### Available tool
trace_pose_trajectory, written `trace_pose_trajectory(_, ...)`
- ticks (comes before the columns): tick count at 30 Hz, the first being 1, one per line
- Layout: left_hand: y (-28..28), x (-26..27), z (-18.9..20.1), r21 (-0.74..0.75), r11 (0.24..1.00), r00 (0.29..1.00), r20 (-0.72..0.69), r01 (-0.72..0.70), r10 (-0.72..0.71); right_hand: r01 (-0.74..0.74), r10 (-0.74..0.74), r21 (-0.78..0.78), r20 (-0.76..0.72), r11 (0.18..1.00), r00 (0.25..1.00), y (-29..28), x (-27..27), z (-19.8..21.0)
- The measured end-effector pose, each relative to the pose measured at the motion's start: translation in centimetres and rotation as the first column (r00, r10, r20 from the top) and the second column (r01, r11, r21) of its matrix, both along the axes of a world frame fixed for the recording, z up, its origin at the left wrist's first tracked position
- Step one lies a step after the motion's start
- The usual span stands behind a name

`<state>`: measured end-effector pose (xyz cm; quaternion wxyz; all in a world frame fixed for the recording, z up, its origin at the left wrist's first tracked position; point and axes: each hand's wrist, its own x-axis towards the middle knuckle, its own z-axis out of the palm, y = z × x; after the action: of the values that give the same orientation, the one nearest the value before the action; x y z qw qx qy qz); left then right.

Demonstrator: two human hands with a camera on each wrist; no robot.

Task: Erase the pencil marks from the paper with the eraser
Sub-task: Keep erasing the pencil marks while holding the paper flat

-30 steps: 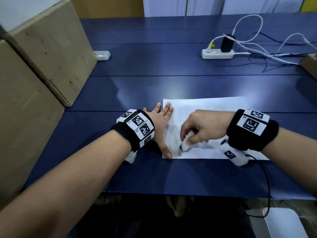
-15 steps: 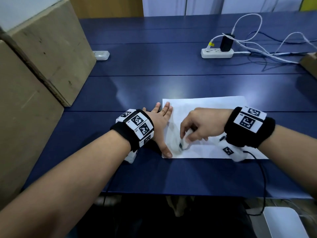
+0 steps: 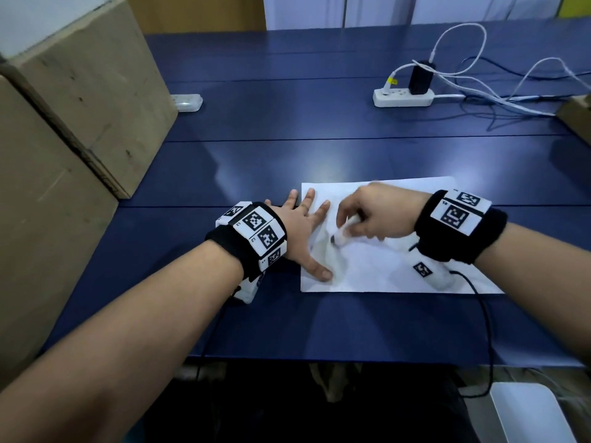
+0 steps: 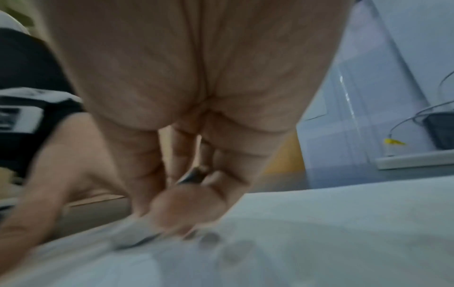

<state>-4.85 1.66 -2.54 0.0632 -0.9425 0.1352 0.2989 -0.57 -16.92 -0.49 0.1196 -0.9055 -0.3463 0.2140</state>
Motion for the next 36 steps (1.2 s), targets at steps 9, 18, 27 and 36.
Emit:
trace_pose_trajectory(9,-0.3,-0.2,0.1,0.028,1.0,1.0,0.002,-0.004,0.003,-0.159,0.151,-0.061,-0.12,0.985,0.981,-0.3,-1.7,0.4)
trace_pose_trajectory(18,-0.4,-0.1,0.1,0.026,1.0,1.0,0.001,-0.011,0.011,-0.06,0.062,-0.031,0.066,0.998,0.996,-0.7,-0.3,-0.1)
trace_pose_trajectory(27,-0.8,0.0,0.5,0.086,0.991,0.99,0.08,0.106,-0.113,0.05,-0.049,0.004,0.188,0.999,0.981,-0.5,0.9,-0.2)
trace_pose_trajectory(36,-0.7,-0.1,0.4,-0.008,0.996,0.996,0.029,0.085,-0.085,-0.149,0.138,-0.051,-0.173,0.988,0.975,-0.7,-1.5,0.1)
